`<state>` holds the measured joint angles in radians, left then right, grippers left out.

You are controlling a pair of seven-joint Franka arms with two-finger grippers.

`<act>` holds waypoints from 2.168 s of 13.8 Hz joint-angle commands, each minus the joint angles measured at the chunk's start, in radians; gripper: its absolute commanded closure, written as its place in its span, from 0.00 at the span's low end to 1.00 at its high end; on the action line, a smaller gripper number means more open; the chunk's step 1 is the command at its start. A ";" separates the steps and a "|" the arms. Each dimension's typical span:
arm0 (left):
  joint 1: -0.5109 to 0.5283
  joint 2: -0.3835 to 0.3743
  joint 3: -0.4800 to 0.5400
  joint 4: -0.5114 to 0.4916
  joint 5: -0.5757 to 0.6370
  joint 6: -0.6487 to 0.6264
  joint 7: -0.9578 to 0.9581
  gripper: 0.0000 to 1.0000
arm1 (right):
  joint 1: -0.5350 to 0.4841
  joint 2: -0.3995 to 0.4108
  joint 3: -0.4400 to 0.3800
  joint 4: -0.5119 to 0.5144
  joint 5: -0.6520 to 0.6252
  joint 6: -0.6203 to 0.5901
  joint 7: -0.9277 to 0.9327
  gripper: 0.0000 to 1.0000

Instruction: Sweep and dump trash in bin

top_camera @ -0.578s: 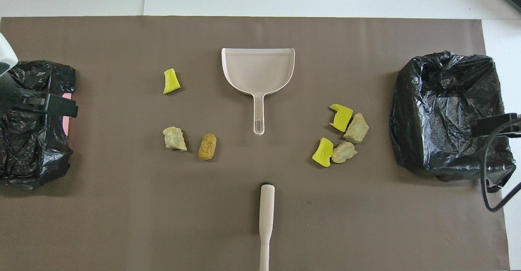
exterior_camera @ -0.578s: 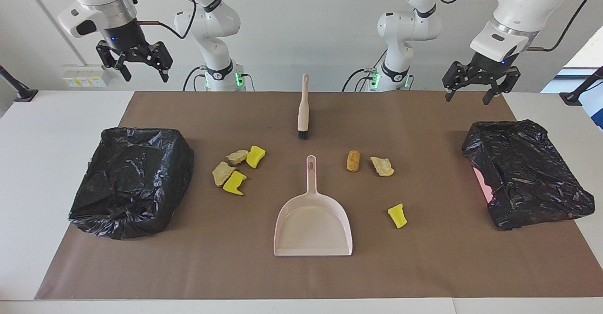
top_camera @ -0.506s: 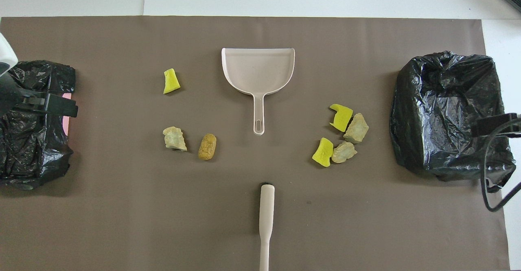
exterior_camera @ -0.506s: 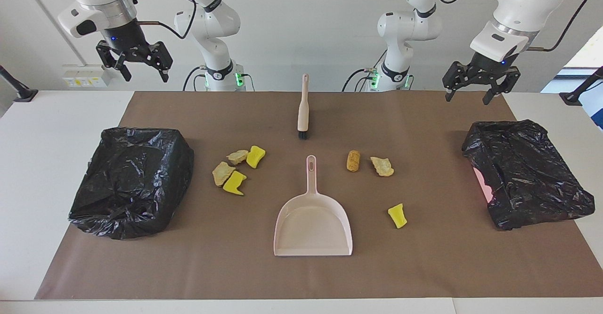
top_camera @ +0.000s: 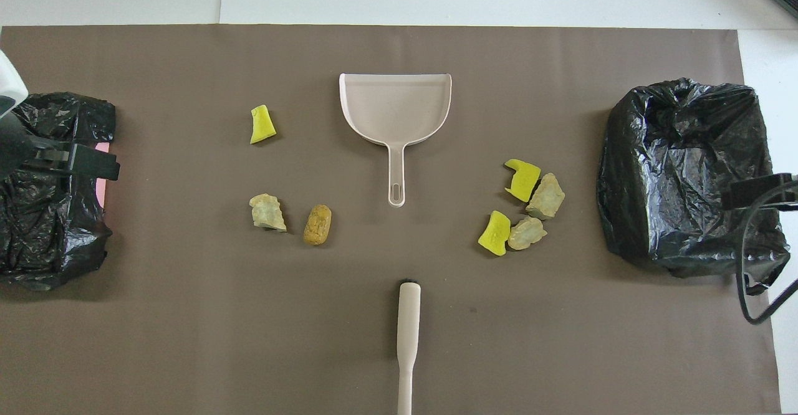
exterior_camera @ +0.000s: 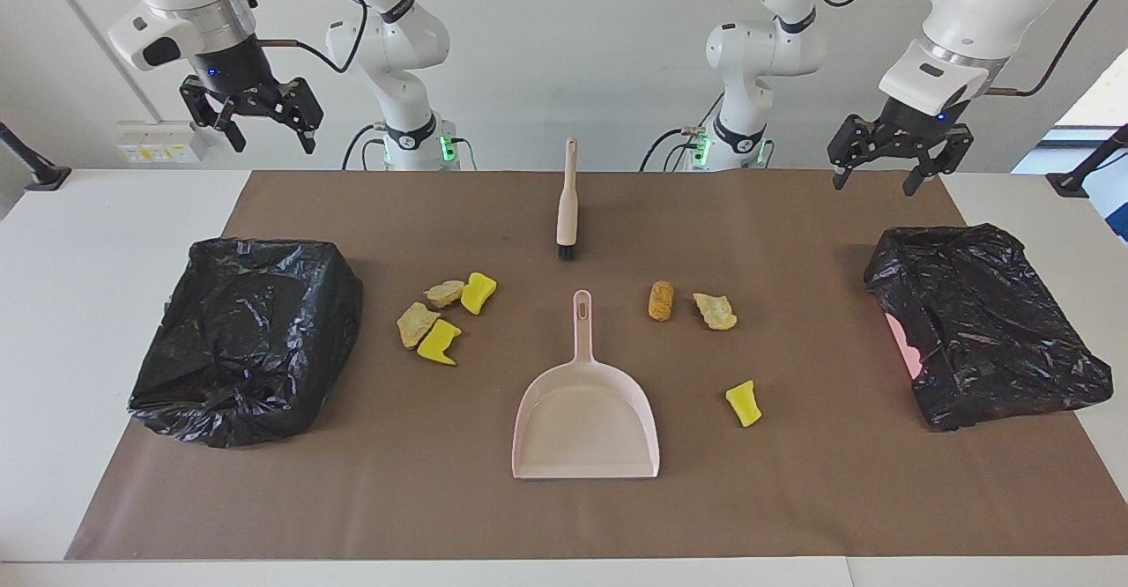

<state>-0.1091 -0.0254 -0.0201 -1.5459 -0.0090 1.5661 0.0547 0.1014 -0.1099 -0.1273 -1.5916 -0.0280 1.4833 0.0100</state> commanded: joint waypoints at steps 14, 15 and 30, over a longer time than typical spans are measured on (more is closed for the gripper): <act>0.006 -0.004 -0.009 0.069 0.009 -0.046 0.010 0.00 | 0.061 0.019 0.009 -0.115 0.007 0.153 0.010 0.00; 0.003 -0.005 -0.009 0.063 0.008 -0.046 0.008 0.00 | 0.084 0.048 0.011 -0.117 0.007 0.198 0.013 0.00; -0.433 -0.346 -0.030 -0.558 -0.006 0.098 -0.362 0.00 | 0.371 0.645 0.026 0.161 0.151 0.585 0.453 0.00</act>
<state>-0.4369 -0.2801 -0.0698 -1.9240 -0.0100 1.5829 -0.1946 0.4616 0.4378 -0.1096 -1.5579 0.0990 2.0838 0.4146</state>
